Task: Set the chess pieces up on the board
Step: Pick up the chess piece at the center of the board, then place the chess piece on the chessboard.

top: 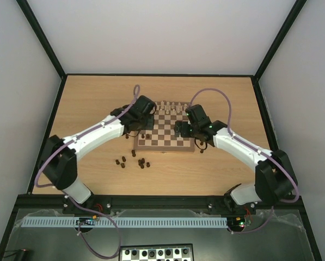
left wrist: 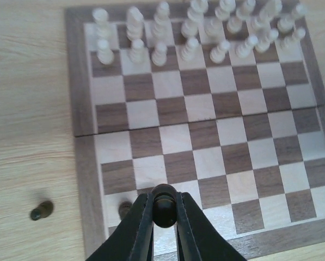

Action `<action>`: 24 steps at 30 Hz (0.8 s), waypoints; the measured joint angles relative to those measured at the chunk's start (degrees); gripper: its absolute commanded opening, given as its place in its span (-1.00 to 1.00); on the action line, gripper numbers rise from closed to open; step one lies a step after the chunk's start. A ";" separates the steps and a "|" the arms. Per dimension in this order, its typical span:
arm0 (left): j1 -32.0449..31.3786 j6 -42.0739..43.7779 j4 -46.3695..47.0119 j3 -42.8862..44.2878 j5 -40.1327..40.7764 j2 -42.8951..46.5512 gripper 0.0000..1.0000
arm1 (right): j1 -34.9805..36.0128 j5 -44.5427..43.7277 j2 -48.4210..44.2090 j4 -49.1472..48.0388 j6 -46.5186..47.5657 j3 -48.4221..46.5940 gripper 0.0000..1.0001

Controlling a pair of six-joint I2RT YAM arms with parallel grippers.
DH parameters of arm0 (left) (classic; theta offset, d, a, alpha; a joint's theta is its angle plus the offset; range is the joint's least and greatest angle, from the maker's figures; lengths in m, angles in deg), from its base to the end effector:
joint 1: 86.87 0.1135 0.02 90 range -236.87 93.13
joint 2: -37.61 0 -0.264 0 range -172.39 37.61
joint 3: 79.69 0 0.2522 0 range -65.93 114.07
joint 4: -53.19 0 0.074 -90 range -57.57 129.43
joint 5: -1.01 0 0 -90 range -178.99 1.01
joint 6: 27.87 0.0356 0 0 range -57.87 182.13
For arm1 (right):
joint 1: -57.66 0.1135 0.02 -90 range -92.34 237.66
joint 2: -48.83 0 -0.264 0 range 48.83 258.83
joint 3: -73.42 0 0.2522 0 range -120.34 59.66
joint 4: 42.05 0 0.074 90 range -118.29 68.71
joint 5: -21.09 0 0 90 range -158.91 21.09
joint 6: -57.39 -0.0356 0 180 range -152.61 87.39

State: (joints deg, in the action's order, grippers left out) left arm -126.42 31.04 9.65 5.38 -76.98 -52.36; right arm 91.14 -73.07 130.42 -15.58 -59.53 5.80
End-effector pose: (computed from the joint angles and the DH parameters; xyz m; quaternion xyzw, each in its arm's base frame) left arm 0.2694 -0.2129 0.2745 0.0316 0.9300 -0.1242 0.3444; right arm 0.2595 0.1686 0.2427 -0.0367 0.9067 0.1822 0.3786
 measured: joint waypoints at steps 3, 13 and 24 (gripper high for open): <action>-1.40 0.70 -0.63 1.36 -1.44 -3.69 -0.88 | -0.09 -4.17 -2.84 0.70 -1.01 0.00 0.97; -5.11 1.22 -1.90 3.85 -3.76 -9.84 -0.85 | -0.85 -9.40 -8.72 0.74 -2.16 0.70 0.97; -5.29 1.14 -1.66 3.85 -3.80 -13.25 -0.80 | -0.85 -8.44 -8.70 0.74 -2.23 1.22 0.97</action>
State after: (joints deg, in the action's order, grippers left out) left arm -131.71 32.17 7.99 9.23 -80.78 -65.61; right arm 90.28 -81.51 121.72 -14.84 -61.76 7.02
